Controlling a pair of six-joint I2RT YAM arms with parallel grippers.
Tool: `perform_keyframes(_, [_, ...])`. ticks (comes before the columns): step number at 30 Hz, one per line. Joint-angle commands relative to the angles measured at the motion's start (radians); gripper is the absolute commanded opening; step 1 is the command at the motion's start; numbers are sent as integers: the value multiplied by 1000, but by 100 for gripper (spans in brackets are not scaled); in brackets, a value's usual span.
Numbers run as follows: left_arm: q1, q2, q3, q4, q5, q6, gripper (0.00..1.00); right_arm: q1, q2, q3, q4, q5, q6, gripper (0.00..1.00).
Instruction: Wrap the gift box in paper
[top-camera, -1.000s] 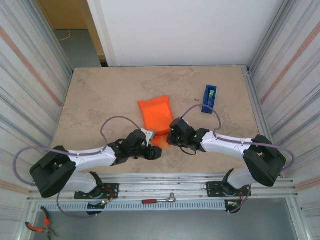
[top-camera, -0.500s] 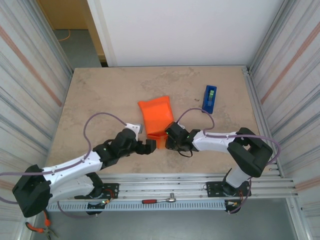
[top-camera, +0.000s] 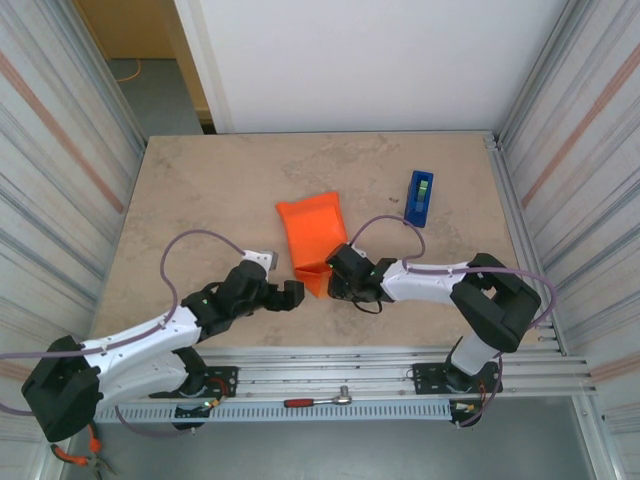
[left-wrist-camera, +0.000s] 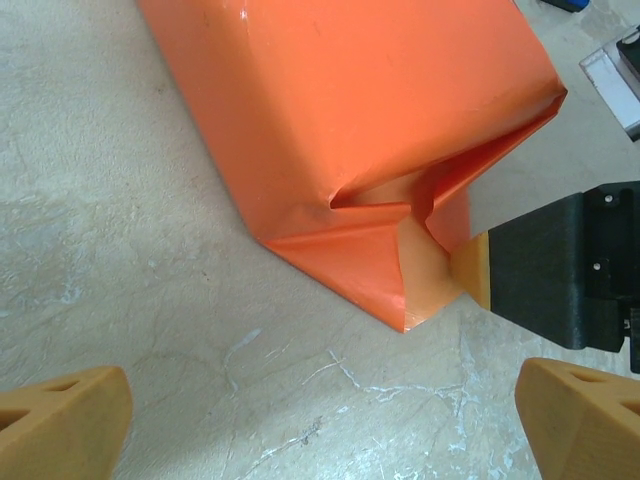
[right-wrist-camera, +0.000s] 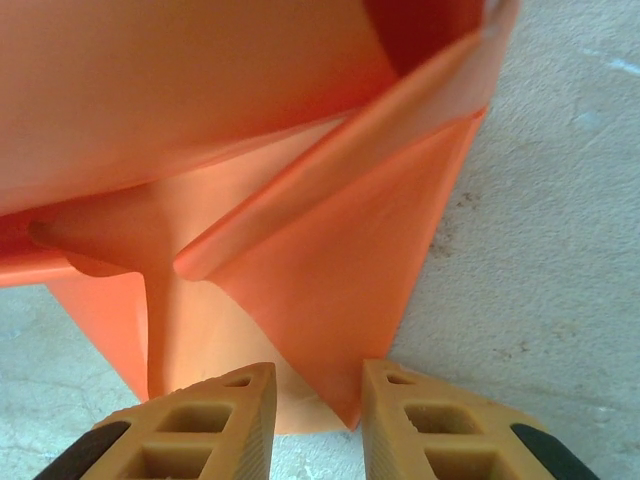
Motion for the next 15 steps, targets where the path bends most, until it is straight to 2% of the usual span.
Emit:
perform_keyframes(1, [9, -23, -13, -14, -23, -6, 99, 19, 7, 21, -43, 36, 10, 29])
perform_keyframes(15, [11, -30, -23, -11, -23, -11, 99, 40, -18, 32, -80, 78, 16, 29])
